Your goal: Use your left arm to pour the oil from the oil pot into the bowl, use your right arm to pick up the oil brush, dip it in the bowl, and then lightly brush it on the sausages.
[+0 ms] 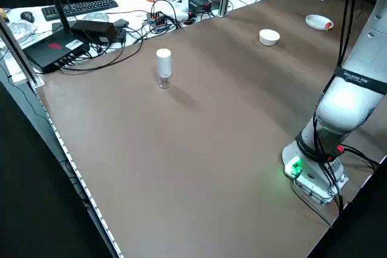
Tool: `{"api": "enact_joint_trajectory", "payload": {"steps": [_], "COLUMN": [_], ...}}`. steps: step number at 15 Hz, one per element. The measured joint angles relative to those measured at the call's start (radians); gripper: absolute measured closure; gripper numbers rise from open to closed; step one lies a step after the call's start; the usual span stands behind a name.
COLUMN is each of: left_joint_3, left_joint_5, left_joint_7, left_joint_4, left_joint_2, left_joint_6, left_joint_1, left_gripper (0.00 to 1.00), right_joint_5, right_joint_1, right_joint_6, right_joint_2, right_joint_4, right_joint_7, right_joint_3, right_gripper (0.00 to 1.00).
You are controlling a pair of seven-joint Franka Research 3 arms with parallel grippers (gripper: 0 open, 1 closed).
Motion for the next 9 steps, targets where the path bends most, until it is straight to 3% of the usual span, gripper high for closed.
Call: {"api": "enact_joint_trajectory", "payload": {"steps": [2, 4, 9], "left_joint_3": [0.0, 0.0, 0.0], "left_joint_5": [0.0, 0.0, 0.0], "left_joint_7": [-0.001, -0.001, -0.001], "left_joint_4": [0.0, 0.0, 0.0], "left_joint_2": [0.0, 0.0, 0.0], "left_joint_6": [0.0, 0.0, 0.0], "left_joint_1": [0.0, 0.0, 0.0], "left_gripper": [0.0, 0.0, 0.0], "right_joint_5": [0.004, 0.004, 0.004], "right_joint_1": [-0.066, -0.076, -0.118], "right_joint_6": [0.005, 0.065, 0.224], "right_joint_2": [0.005, 0.01, 0.023], "right_joint_4": [-0.008, -0.026, -0.156], "right_joint_7": [-0.075, -0.08, -0.089], "right_joint_3": [0.005, 0.003, -0.01], "right_gripper": [0.96, 0.96, 0.96]}}
